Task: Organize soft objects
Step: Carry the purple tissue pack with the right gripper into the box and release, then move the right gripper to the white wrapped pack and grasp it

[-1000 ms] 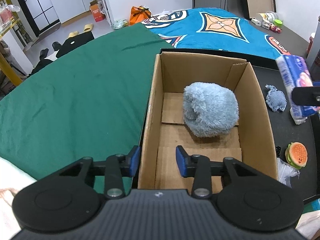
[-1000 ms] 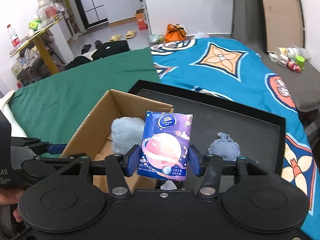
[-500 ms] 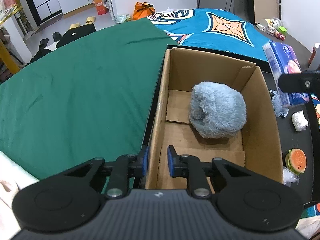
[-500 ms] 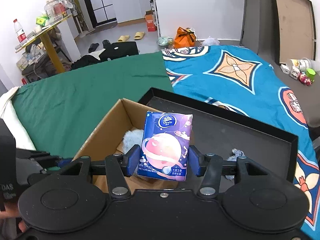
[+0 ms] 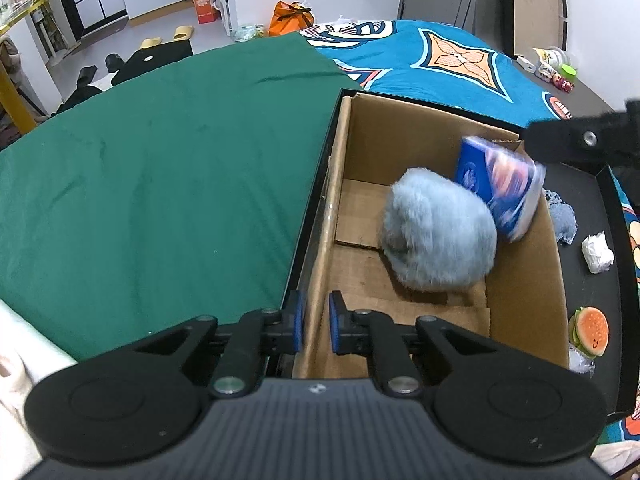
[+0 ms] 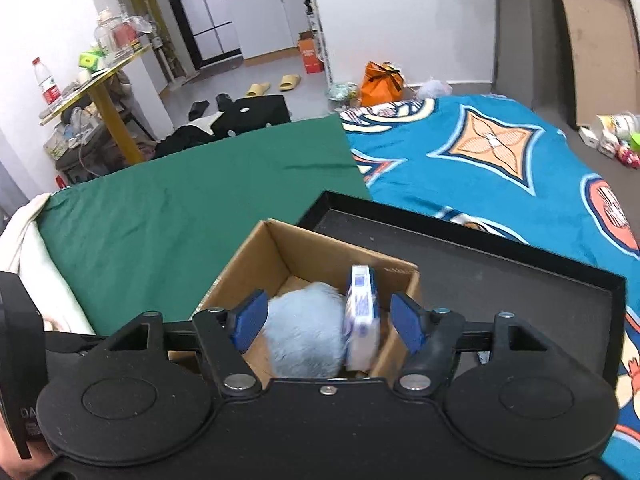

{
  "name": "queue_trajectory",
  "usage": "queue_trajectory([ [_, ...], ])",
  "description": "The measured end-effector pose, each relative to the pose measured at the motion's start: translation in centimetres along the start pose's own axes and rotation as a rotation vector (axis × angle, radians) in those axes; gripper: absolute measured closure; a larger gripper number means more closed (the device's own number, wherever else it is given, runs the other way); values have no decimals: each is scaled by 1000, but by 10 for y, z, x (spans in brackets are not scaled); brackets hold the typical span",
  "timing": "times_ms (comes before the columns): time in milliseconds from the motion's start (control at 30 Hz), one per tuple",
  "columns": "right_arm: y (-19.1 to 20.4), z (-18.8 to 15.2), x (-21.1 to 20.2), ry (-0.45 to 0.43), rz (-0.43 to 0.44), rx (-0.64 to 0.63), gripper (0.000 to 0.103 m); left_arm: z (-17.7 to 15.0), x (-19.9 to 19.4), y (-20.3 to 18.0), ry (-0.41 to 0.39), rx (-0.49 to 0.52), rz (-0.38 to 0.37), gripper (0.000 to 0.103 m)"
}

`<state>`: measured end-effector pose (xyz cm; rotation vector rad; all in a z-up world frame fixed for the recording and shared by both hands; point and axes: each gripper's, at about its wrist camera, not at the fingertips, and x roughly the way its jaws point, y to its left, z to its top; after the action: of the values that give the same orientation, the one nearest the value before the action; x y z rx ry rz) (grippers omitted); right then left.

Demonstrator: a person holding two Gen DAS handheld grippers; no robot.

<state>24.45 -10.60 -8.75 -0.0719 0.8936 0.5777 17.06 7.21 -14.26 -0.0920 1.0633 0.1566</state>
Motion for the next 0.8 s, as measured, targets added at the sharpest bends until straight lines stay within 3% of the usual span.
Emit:
queue_trajectory([
  [533, -37, -11, -27, 68, -85, 18, 31, 1, -10, -10, -12, 36, 35, 90],
  [800, -71, -23, -37, 94, -130, 49, 30, 5, -12, -19, -4, 46, 57, 80],
])
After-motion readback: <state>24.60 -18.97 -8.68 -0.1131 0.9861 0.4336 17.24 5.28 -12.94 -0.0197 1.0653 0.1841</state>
